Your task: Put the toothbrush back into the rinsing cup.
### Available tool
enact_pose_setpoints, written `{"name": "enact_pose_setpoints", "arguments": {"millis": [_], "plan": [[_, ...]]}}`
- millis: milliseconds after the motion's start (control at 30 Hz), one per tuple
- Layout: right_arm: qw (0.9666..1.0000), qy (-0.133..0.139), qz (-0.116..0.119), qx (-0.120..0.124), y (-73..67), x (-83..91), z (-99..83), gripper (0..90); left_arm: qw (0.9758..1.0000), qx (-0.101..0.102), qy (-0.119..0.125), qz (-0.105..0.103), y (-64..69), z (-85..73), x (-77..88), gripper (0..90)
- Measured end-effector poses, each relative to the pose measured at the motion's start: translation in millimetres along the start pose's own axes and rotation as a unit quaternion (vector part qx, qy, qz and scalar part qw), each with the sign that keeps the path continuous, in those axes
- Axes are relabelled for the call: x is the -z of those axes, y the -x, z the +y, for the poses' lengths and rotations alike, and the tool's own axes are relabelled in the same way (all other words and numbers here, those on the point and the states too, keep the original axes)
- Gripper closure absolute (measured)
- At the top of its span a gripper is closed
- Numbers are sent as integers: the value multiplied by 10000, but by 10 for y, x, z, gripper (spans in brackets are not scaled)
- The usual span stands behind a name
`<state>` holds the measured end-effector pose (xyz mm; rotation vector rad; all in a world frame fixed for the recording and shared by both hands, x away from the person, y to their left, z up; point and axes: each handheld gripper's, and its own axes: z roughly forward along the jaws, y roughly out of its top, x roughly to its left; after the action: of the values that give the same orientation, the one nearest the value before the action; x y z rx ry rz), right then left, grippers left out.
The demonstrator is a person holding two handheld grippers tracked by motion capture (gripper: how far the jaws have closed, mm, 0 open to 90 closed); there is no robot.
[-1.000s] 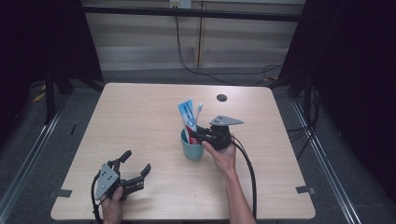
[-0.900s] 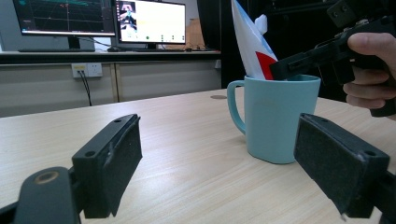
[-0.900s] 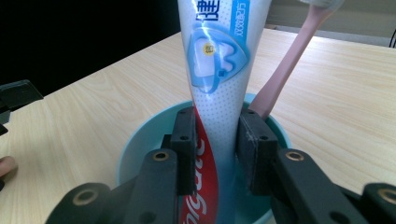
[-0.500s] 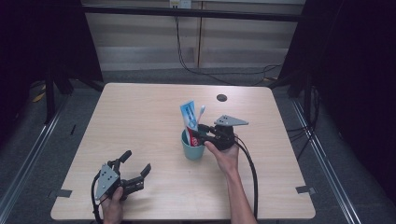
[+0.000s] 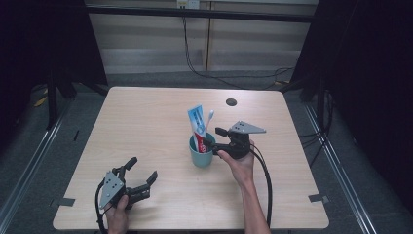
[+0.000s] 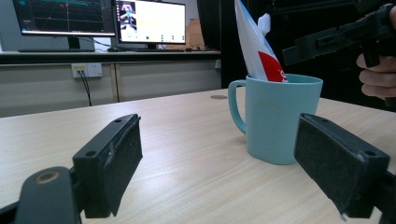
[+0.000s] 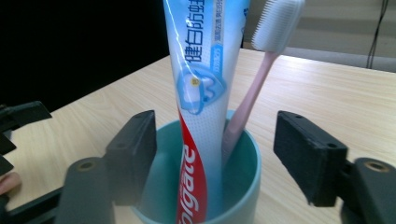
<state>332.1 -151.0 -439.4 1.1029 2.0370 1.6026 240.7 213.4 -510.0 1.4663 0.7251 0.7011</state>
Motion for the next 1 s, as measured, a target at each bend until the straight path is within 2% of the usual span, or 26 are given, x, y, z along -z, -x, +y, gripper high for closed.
{"name": "enact_pose_setpoints", "arguments": {"millis": [133,300,500,633,767,833,1000], "plan": [[9997,162,-193,17,13,87,-20,241,10000,27,8,-14,3,-1,-2,153],[9987,173,-486,31,44,210,-41,204,10000,44,10,-22,4,-1,-3,153],[9977,154,-662,-45,100,361,-115,189,10000,23,3,-26,-1,0,-4,153],[9960,165,-880,-21,117,472,-158,182,10000,17,-5,-28,-4,1,-4,154],[9947,221,-995,-112,141,552,-233,172,10000,23,3,-26,-2,0,-4,152],[9942,180,-1056,-78,133,570,-291,169,10000,25,4,-26,-2,0,-4,152],[9937,189,-1090,-166,129,626,-415,162,10000,23,4,-25,-1,0,-4,152]]}}
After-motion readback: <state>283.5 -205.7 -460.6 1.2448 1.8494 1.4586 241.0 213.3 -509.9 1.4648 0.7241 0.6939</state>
